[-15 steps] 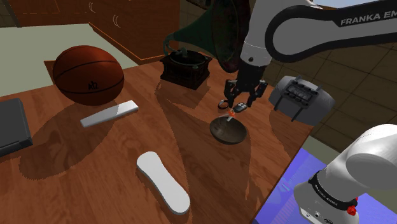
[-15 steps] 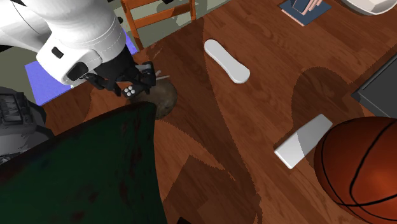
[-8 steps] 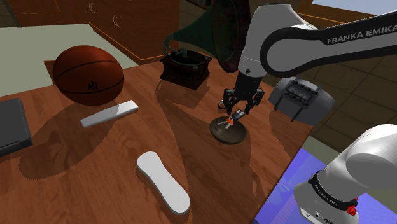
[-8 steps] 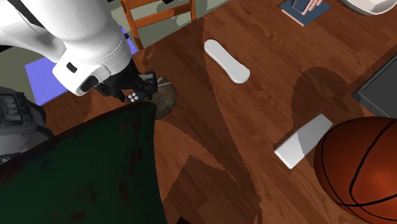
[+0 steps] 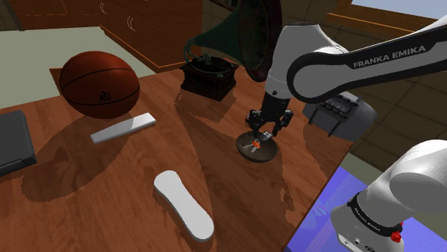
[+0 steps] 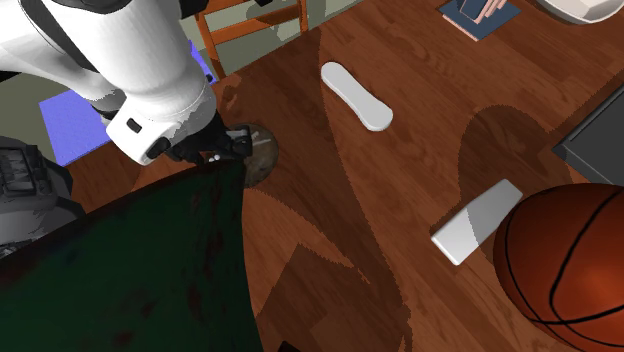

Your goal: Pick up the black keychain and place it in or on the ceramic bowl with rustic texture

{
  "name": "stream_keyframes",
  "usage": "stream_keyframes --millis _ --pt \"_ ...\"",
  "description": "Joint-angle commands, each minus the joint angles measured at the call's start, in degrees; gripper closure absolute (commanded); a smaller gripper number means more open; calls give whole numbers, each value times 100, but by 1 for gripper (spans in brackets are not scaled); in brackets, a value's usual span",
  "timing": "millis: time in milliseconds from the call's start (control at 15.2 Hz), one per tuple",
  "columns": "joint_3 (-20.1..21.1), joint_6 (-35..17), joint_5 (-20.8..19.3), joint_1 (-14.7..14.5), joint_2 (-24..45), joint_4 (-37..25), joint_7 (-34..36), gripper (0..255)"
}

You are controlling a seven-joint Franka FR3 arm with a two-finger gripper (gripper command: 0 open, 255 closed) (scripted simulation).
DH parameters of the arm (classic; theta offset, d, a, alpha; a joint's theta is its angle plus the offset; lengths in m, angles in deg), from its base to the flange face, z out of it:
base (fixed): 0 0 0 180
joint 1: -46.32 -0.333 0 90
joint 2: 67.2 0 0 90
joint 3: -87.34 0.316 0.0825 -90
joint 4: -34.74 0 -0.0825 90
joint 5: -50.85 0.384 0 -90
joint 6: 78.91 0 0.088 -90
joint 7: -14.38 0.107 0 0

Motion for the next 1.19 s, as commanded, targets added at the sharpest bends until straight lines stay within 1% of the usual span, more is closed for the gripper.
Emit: stream_keyframes --millis 0,330,396,726,990,1122 --pt "1 -20 1 1 5 14 -3 255" --pt "1 -20 1 1 5 13 -3 255" --pt "1 -20 1 1 5 13 -3 0" --pt "1 -20 1 1 5 13 -3 0" --pt "-154 803 -35 1 -318 -492 -30 0" --pt "-155 803 -35 0 -319 -491 -30 0"
